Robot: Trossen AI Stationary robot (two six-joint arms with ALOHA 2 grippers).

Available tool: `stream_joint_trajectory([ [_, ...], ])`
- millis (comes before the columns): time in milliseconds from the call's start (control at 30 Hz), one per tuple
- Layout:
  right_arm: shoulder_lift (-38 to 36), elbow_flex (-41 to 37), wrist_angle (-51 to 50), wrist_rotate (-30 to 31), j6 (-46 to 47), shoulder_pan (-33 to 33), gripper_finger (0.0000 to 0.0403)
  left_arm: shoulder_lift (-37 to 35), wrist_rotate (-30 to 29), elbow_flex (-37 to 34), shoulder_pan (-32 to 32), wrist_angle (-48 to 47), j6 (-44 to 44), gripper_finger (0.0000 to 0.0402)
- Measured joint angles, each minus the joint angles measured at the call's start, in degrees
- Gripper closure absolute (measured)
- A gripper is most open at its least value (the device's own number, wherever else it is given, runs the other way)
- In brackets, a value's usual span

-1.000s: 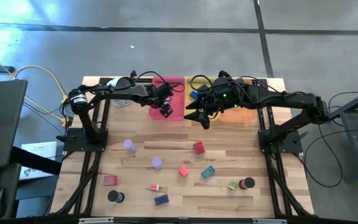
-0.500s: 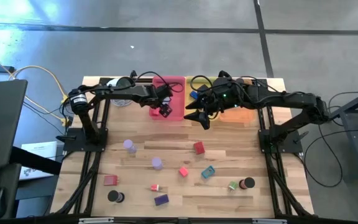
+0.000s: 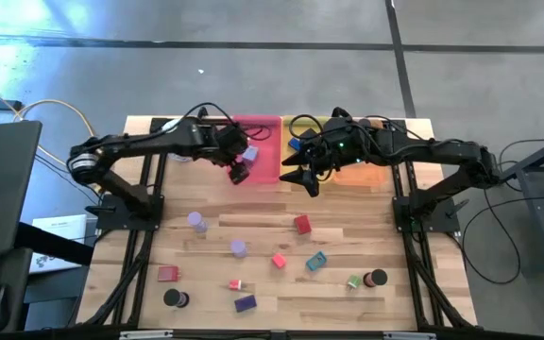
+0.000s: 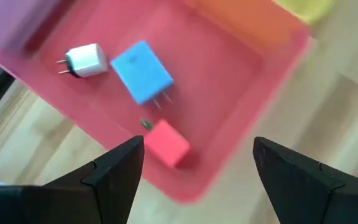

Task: Pick & Place Office items
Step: Put the top violet hourglass into the orange bin

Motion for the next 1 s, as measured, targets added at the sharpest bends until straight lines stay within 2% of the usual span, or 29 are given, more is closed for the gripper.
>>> stream_joint_trajectory([
  [233,0.0,0.0,0.0,-0.1,-1.2,0.0,0.0163,-4.5,2.1,0.0,-5.0,-11.5,3.5,0.0107],
  [433,0.0,0.0,0.0,-0.2,-1.3,0.0,0.0163,-5.4,2.1,0.0,-9.7,-17.0,0.1,0.0107],
  [767,0.0,0.0,0.0,-0.2,-2.5,0.0,0.0163,-5.4,2.3,0.0,-17.3,-14.1,-4.3,0.0107],
  [1000,0.0,0.0,0.0,-0.2,-3.0,0.0,0.0163,-5.4,0.1,0.0,-19.4,-13.2,-3.7,0.0107],
])
